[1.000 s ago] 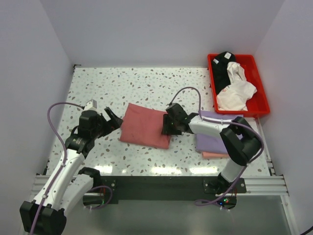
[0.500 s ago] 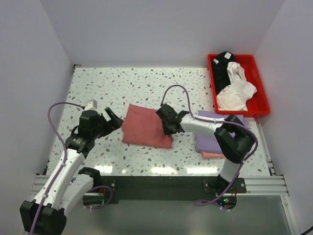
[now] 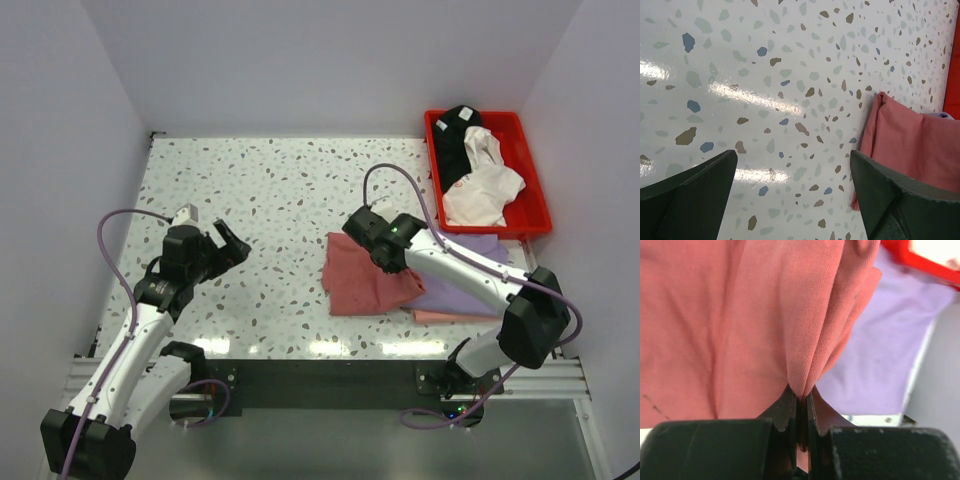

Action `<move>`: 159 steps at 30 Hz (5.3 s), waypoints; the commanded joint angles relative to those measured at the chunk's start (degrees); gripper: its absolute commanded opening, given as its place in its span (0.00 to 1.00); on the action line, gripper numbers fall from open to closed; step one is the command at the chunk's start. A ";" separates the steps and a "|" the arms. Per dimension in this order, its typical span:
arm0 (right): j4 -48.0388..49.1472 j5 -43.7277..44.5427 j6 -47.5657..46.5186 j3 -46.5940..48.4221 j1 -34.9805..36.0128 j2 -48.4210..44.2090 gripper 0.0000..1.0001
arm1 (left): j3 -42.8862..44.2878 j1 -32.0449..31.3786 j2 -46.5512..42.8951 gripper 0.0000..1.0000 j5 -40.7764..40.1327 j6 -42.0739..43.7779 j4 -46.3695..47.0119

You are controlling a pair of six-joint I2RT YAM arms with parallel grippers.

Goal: Fold and stack the t-shirts
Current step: Neatly place the folded tshirt to the corner, then reset both grippers

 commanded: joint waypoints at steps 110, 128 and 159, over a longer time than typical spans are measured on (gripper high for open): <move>1.68 -8.38 -12.40 5.89 -44.64 -13.67 0.99 | 2.04 0.36 0.84 1.00 -7.32 -0.39 -3.03; 34.05 -37.33 -8.70 -17.49 -44.64 -41.20 0.99 | 16.80 0.36 -8.03 1.00 -28.68 -4.00 -22.98; 39.06 -36.80 -8.09 -25.14 -44.64 -48.40 0.99 | 17.33 0.36 -13.75 1.00 -36.51 -6.02 -27.29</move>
